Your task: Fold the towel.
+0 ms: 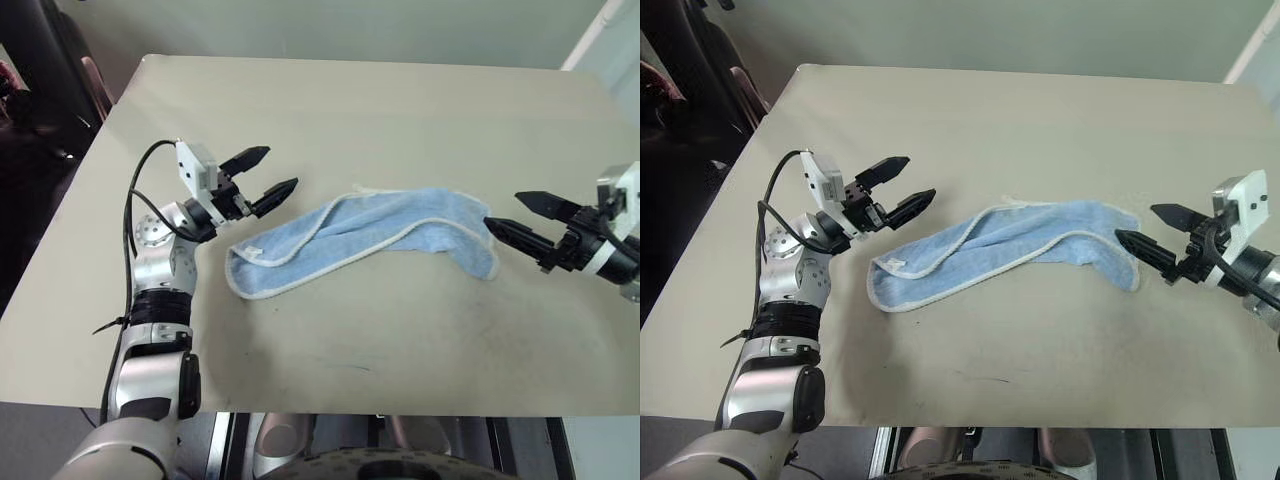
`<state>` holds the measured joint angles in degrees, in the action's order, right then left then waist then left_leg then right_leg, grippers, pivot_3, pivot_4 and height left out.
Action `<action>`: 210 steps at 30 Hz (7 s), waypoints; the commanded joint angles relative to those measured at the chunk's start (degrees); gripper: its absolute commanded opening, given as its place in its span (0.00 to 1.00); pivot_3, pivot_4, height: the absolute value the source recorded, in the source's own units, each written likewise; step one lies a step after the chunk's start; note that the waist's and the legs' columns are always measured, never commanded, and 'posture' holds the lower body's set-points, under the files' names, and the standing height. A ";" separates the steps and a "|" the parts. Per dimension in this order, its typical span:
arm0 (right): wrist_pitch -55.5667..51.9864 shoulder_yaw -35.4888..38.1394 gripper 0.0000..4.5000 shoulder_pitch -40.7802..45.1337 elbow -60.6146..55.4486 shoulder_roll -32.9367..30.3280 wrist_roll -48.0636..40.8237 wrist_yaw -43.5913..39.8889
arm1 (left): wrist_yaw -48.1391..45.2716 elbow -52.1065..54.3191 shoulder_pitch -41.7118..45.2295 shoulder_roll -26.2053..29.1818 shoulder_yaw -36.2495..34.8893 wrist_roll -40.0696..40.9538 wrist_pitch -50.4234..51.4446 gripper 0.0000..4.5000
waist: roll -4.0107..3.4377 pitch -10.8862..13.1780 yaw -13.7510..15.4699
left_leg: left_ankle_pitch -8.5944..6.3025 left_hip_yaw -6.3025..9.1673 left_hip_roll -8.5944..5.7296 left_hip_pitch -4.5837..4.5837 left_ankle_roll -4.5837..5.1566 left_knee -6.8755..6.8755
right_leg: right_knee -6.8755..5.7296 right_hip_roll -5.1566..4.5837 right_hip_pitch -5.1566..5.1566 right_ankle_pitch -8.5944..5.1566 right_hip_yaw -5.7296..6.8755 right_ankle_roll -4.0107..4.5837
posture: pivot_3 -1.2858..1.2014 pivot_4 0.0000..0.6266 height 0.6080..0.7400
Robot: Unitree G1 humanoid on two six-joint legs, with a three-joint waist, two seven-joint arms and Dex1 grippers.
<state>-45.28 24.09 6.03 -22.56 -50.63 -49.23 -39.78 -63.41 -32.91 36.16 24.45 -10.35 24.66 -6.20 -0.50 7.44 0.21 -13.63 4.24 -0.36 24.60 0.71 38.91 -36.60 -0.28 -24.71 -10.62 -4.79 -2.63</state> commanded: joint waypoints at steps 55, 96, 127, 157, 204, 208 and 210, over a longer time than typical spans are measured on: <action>16.35 -22.58 1.00 37.67 63.68 9.26 32.99 -10.72 | -1.28 33.53 -17.10 7.72 7.44 2.12 20.84 1.00 | -0.05 0.01 0.07 | 0.10 -0.03 0.13 0.02 0.14 -0.20 | 0.50 -0.01 -0.08 0.50 0.03 0.67 | 0.52 0.24 1.00; 24.29 -17.43 0.01 39.02 48.55 5.91 35.69 -22.39 | 4.32 30.71 -14.78 10.36 5.46 1.75 23.59 1.00 | -0.10 0.03 -0.22 | 0.25 -0.02 0.23 -0.37 -0.19 -0.87 | -0.01 0.04 -0.22 0.33 0.11 1.28 | 0.52 0.24 1.00; 7.45 -13.48 0.01 35.86 10.33 -2.95 24.09 -16.63 | 2.43 23.44 -17.40 6.81 5.55 -2.33 11.70 1.00 | -0.08 0.02 -0.13 | 0.33 0.00 0.19 -0.34 -0.37 -0.82 | 0.02 0.06 -0.17 0.01 0.10 0.99 | 0.52 0.24 1.00; 11.65 -16.79 0.01 37.53 14.76 -1.65 25.57 -15.57 | 7.95 20.67 -22.96 6.08 7.56 -11.68 -3.63 1.00 | -0.08 0.02 -0.11 | 0.36 0.01 0.18 -0.36 -0.33 -0.77 | -0.16 0.06 -0.18 -0.03 0.09 1.01 | 0.52 0.24 1.00; 19.72 -14.62 0.00 30.50 27.39 -4.32 35.65 -5.95 | 30.93 -26.49 19.27 5.58 -4.81 -11.33 -15.35 0.01 | -0.01 0.06 0.15 | 0.46 -0.01 0.11 -0.32 -0.24 -0.66 | -0.13 -0.01 -0.15 0.43 0.09 0.39 | 0.52 0.24 1.00; 24.32 -17.56 0.00 37.83 37.47 -1.17 39.39 -1.98 | 35.57 -36.68 28.85 5.17 -4.10 -13.96 -16.46 0.01 | -0.03 0.08 -0.26 | 0.51 -0.02 0.09 -0.27 -0.15 -0.71 | 0.13 -0.03 -0.15 0.64 0.05 0.25 | 0.52 0.24 1.00; 28.67 -18.89 0.00 42.38 44.23 1.00 41.83 1.02 | 38.48 -39.75 32.41 4.54 -4.64 -14.37 -15.15 0.01 | -0.06 0.09 -0.46 | 0.53 -0.03 0.10 -0.25 -0.13 -0.75 | 0.30 0.00 -0.16 0.76 0.03 0.22 | 0.52 0.24 1.00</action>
<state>-20.41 4.34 45.49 16.59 -49.39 -10.83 -42.78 -29.18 -70.27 66.34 27.41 -12.83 10.37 -21.59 -0.56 7.53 -0.25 -13.08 4.22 -0.26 24.39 0.63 38.06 -36.15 -0.28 -24.87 -9.77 -4.77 -2.44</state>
